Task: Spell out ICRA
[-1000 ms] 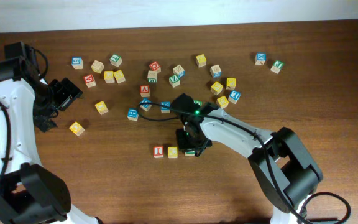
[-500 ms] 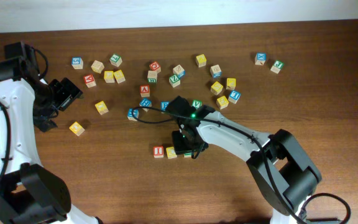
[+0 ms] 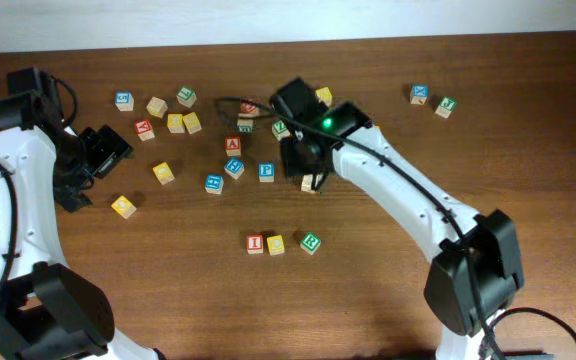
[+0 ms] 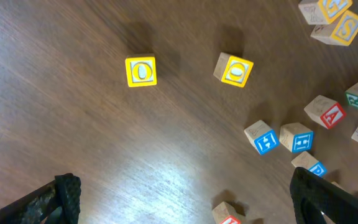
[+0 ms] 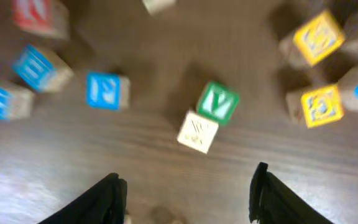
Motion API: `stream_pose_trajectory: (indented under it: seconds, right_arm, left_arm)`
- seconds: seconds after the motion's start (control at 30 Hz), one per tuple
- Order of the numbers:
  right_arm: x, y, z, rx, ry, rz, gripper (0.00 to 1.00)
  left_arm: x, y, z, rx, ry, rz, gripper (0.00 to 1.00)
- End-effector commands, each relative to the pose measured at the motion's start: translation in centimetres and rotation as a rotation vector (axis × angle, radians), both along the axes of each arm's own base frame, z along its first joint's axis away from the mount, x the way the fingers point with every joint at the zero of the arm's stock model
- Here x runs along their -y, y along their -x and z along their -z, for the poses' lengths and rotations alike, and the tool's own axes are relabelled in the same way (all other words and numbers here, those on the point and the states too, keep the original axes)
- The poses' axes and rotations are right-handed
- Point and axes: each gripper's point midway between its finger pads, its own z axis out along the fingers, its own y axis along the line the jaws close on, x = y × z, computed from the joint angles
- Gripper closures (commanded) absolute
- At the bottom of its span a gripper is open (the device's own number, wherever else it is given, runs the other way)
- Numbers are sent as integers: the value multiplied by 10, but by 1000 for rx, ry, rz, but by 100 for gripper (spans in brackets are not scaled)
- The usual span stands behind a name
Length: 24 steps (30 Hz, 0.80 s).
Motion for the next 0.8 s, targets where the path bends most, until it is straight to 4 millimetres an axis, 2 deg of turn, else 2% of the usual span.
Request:
stream_pose_trajectory:
  seconds: [0.0,0.1,0.13,0.2,0.23,0.3,0.37,0.4,0.53,0.63,0.7,0.77]
  right_arm:
    - [5,-1,-8,13,19,-1,42]
    - [27,35,6,-152,94,75,41]
    - [33,61,16,-267,104,100,41]
    - [26,90,37,-405,47,82,29]
    - [24,97,48,-436,31,105,27]
    - [27,106,73,-473,10,252,27]
    - [7,112,95,-511,-110,232,27]
    - [4,113,98,-516,-134,227,27]
    - [16,120,112,-534,-101,400,27]
    - [17,124,118,-547,-102,456,28]
    - [16,125,118,-553,-108,454,41]
    - [12,127,118,-551,-110,440,42]
  left_arm:
    - [2,-1,-7,21,3,-8,1]
    - [2,-1,-7,21,3,-9,1]
    - [2,-1,-7,21,3,-8,1]
    - [2,-1,-7,21,3,-8,1]
    - [2,-1,-7,21,3,-9,1]
    - [2,-1,-7,21,3,-8,1]
    - [2,-1,-7,21,2,-9,1]
    - [2,-1,-7,21,3,-8,1]
    - [2,-1,-7,21,3,-8,1]
    - [2,-1,-7,21,3,-8,1]
    - [2,-1,-7,21,3,-8,1]
    - [2,-1,-7,21,3,-8,1]
